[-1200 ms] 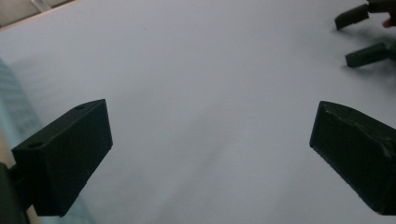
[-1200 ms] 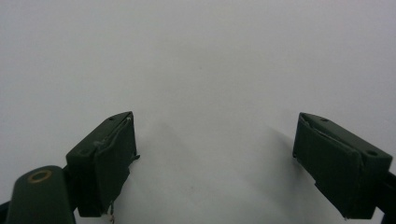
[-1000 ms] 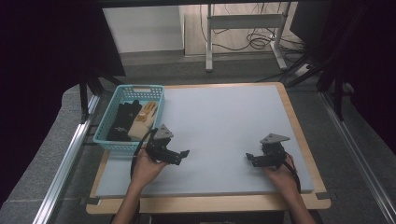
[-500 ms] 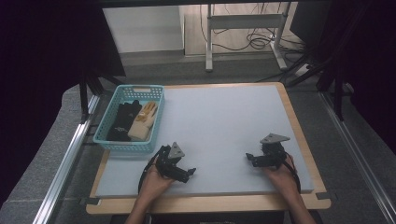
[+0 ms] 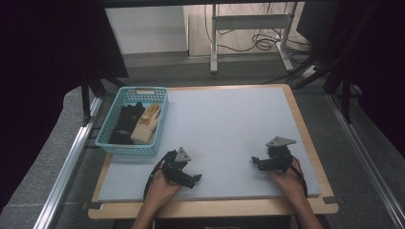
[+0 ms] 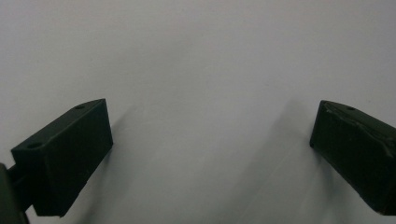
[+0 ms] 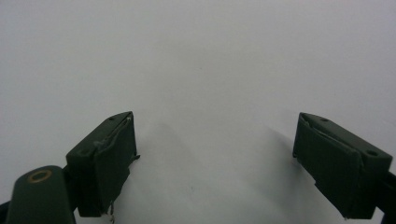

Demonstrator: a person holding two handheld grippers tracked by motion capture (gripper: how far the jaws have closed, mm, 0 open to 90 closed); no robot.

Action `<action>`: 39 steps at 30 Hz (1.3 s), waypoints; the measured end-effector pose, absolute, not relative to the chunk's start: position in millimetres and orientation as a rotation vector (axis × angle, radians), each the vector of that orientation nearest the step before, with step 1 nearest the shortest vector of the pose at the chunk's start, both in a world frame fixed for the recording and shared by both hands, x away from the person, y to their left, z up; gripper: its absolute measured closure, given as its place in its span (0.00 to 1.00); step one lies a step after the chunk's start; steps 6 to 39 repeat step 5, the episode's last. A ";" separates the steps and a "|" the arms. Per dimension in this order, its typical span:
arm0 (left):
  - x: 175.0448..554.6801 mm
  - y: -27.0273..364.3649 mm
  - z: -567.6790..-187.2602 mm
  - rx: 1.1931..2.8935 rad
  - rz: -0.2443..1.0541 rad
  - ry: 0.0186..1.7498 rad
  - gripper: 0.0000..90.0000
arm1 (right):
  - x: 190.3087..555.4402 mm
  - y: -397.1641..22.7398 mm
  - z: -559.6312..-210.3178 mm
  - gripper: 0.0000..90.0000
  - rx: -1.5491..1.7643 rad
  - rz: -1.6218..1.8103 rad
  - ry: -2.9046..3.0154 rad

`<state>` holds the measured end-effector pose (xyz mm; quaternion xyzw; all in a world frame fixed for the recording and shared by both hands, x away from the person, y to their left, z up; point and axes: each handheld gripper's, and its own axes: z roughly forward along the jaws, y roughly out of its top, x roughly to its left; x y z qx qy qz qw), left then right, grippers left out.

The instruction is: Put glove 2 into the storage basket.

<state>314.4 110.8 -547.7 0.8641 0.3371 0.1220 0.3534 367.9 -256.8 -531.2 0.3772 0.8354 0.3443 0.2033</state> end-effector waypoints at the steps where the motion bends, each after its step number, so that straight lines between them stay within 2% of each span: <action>1: 314.3 110.7 -547.7 2.235 0.317 0.871 0.00 | 367.9 -256.8 -531.3 0.15 1.054 0.962 2.331; 39: 314.4 110.7 -547.8 2.236 0.313 0.874 0.00 | 368.1 -257.3 -531.4 0.15 1.061 0.966 2.334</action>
